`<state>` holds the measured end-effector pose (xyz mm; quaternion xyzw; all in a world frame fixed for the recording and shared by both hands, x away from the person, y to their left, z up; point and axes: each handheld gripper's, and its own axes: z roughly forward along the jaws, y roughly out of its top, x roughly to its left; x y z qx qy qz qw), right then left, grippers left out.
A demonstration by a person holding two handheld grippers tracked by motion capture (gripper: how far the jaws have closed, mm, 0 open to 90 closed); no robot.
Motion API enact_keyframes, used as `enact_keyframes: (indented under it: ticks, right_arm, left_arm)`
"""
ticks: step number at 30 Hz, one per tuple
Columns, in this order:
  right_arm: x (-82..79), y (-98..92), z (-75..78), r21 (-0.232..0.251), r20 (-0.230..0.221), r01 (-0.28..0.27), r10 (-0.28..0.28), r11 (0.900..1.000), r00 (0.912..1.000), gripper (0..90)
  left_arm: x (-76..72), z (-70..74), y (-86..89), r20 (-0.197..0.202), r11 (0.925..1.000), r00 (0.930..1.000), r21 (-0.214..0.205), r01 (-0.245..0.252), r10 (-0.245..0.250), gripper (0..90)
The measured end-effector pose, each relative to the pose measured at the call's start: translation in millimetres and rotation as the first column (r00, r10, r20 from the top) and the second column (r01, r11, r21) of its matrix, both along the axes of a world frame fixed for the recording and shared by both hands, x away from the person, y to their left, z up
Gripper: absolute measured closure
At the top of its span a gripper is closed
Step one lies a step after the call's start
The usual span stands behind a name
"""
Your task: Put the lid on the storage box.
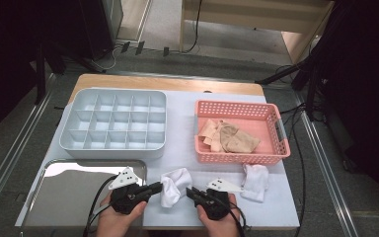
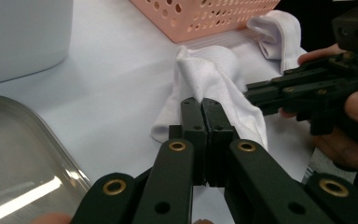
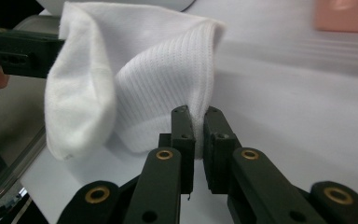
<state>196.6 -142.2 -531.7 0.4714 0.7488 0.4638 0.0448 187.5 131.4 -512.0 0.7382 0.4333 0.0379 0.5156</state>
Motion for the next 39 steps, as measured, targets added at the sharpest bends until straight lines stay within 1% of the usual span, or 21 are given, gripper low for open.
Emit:
enact_keyframes:
  ticks: [3, 5, 8, 10, 13, 14, 15, 18, 20, 21, 23, 24, 26, 27, 28, 29, 31, 32, 34, 35, 39]
  right_arm:
    - [-3.4, -20.7, 7.4, 0.001, -0.012, 0.017, -0.017, 0.9999, 0.9998, 85.1]
    - [-7.4, -38.5, 12.1, 0.015, -0.014, 0.033, -0.033, 0.9993, 0.9994, 85.1]
    - [-15.2, -64.3, 23.5, 0.021, -0.019, 0.049, -0.049, 0.9986, 0.9986, 85.1]
    - [-19.3, -77.6, 31.8, 0.031, -0.024, 0.033, -0.032, 0.9990, 0.9992, 85.1]
    - [-26.7, -92.9, 44.8, 0.035, -0.009, -0.004, 0.004, 0.9994, 1.0000, 85.0]
    - [-27.7, -95.9, 47.1, 0.021, -0.013, -0.008, 0.008, 0.9998, 0.9999, 85.0]
    - [-28.3, -100.3, 49.3, -0.006, -0.018, 0.001, -0.001, 1.0000, 0.9998, 85.0]
    - [-22.2, -106.2, 45.3, -0.038, -0.037, 0.065, -0.066, 0.9972, 0.9971, 84.6]
    - [-13.9, -102.2, 37.2, -0.065, -0.027, 0.078, -0.080, 0.9949, 0.9965, 83.4]
    - [-8.3, -98.0, 32.1, -0.072, -0.005, 0.092, -0.092, 0.9932, 0.9957, 82.5]
    - [1.0, -92.5, 25.7, -0.072, 0.029, 0.115, -0.113, 0.9907, 0.9931, 78.3]
    - [7.1, -89.3, 23.2, -0.063, 0.055, 0.169, -0.166, 0.9836, 0.9846, 73.6]
    - [14.4, -87.2, 21.9, -0.036, 0.084, 0.222, -0.218, 0.9744, 0.9723, 68.0]
    - [16.4, -85.3, 22.7, -0.036, 0.123, 0.262, -0.256, 0.9643, 0.9587, 64.3]
    - [16.4, -85.3, 22.7, -0.036, 0.123, 0.262, -0.256, 0.9643, 0.9587, 64.3]
    - [13.3, -83.2, 26.7, -0.007, 0.144, 0.280, -0.276, 0.9601, 0.9504, 65.1]
    - [6.4, -78.9, 29.6, 0.023, 0.157, 0.256, -0.257, 0.9664, 0.9537, 64.6]
    - [2.2, -74.9, 30.0, 0.028, 0.157, 0.235, -0.237, 0.9715, 0.9588, 64.2]
    - [-3.6, -62.8, 26.3, 0.044, 0.142, 0.192, -0.196, 0.9805, 0.9703, 59.4]
    - [-5.1, -57.3, 24.7, 0.042, 0.134, 0.186, -0.190, 0.9816, 0.9726, 54.8]
    - [-10.8, -22.3, 19.7, 0.010, 0.174, 0.180, -0.179, 0.9835, 0.9683, 35.6]
  left_arm:
    - [0.1, 2.1, 3.2, -0.008, 0.9999, 1.0000, -0.015, -0.005, 0.005, 90.0]
    - [-0.7, 5.7, 3.4, -0.026, 0.9986, 0.9996, -0.052, 0.013, -0.014, 90.0]
    - [-2.9, 12.3, -0.2, -0.029, 0.9958, 0.9982, -0.077, 0.049, -0.052, 90.0]
    - [-4.9, 16.0, -3.4, -0.041, 0.9927, 0.9958, -0.092, 0.078, -0.082, 90.0]
    - [-6.5, 17.9, -8.9, -0.077, 0.9832, 0.9861, -0.120, 0.138, -0.148, 90.0]
    - [-6.0, 16.8, -11.0, -0.091, 0.9802, 0.9814, -0.120, 0.158, -0.169, 90.0]
    - [-5.8, 15.6, -12.5, -0.094, 0.9811, 0.9811, -0.111, 0.159, -0.169, 90.0]
    - [-1.0, 7.0, -15.4, -0.102, 0.9911, 0.9869, -0.059, 0.119, -0.125, 90.0]
    - [1.5, 4.3, -15.1, -0.101, 0.9936, 0.9889, -0.043, 0.105, -0.108, 90.0]
    - [6.1, 1.2, -13.6, -0.093, 0.9976, 0.9934, -0.016, 0.067, -0.068, 90.0]
    - [8.9, 1.3, -11.1, -0.074, 0.9998, 0.9971, 0.007, 0.019, -0.019, 90.0]
    - [9.7, 1.4, -10.2, -0.068, 0.9999, 0.9977, 0.010, -0.001, 0.002, 90.0]
    - [11.1, 1.5, -8.6, -0.061, 0.9996, 0.9979, 0.015, -0.023, 0.024, 87.1]
    - [13.0, 1.0, -5.0, -0.041, 0.9981, 0.9974, 0.017, -0.059, 0.060, 84.5]
    - [13.0, 1.0, -5.0, -0.041, 0.9981, 0.9974, 0.017, -0.059, 0.060, 82.1]
    - [13.4, 1.0, -1.9, -0.034, 0.9971, 0.9967, 0.018, -0.074, 0.074, 79.6]
    - [13.4, 0.3, 0.3, -0.033, 0.9957, 0.9952, 0.014, -0.091, 0.092, 75.6]
    - [13.2, -0.2, 1.6, -0.032, 0.9944, 0.9939, 0.006, -0.106, 0.106, 73.2]
    - [12.8, -0.1, 3.0, -0.027, 0.9937, 0.9933, 0.007, -0.112, 0.112, 70.8]
    - [12.5, 0.0, 3.6, -0.024, 0.9937, 0.9935, 0.007, -0.112, 0.112, 69.8]
    - [10.5, 1.3, 6.2, -0.016, 0.9921, 0.9920, 0.000, -0.125, 0.125, 68.3]
